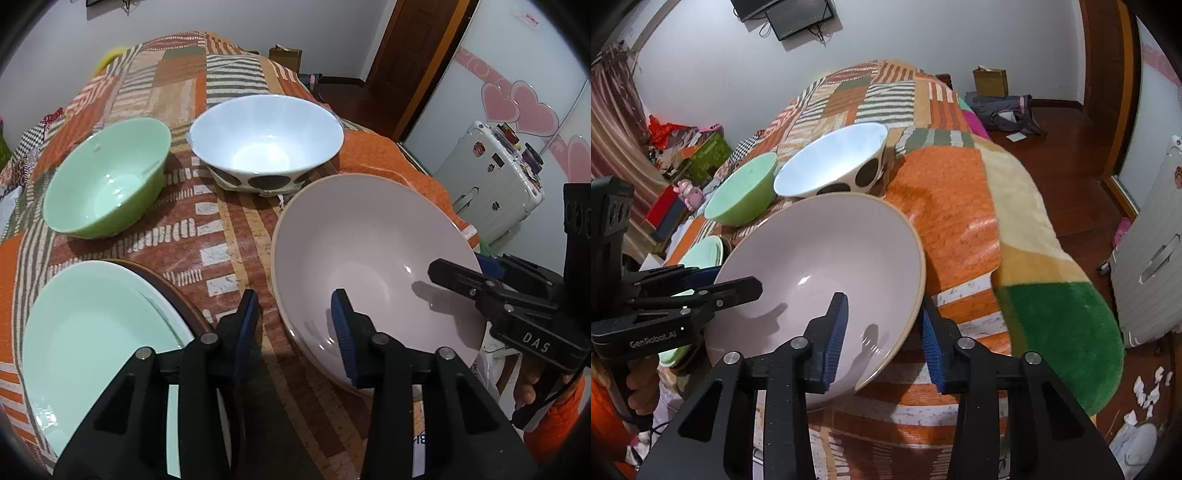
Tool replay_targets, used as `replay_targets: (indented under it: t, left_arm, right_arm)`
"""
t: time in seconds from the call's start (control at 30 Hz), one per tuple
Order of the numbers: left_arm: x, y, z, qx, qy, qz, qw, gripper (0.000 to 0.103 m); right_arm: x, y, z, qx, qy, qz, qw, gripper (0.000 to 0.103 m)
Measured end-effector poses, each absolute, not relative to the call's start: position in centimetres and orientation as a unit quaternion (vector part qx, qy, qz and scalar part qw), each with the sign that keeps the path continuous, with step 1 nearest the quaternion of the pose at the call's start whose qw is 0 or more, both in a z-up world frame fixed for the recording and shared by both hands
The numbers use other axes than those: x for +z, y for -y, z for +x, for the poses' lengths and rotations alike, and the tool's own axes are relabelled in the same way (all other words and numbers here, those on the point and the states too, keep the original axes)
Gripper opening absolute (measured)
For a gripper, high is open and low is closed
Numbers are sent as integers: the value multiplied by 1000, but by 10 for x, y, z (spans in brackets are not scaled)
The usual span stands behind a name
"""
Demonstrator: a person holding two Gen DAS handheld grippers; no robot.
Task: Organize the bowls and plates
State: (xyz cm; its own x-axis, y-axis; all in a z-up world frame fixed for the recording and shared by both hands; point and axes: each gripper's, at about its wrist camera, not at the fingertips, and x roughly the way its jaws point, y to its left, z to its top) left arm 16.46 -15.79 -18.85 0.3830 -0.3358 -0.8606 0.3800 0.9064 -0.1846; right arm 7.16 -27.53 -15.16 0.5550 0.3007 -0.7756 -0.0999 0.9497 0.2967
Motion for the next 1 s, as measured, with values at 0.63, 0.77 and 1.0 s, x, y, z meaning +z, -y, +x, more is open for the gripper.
replay_targets:
  t: [0.63,0.77,1.0]
  left_arm:
    - [-184,162,152,-228,-516,18,825,28]
    - [-176,153,147,-224,-506,10,833,28]
    - [-152,130,138,-218,-477,-6,851,28]
  right_arm:
    - [-144,270,72,102,-460,126,873,29]
    - [-136,262,69,101,-453,118,878,29]
    - [-116,241,68,109,-431,103,890,29]
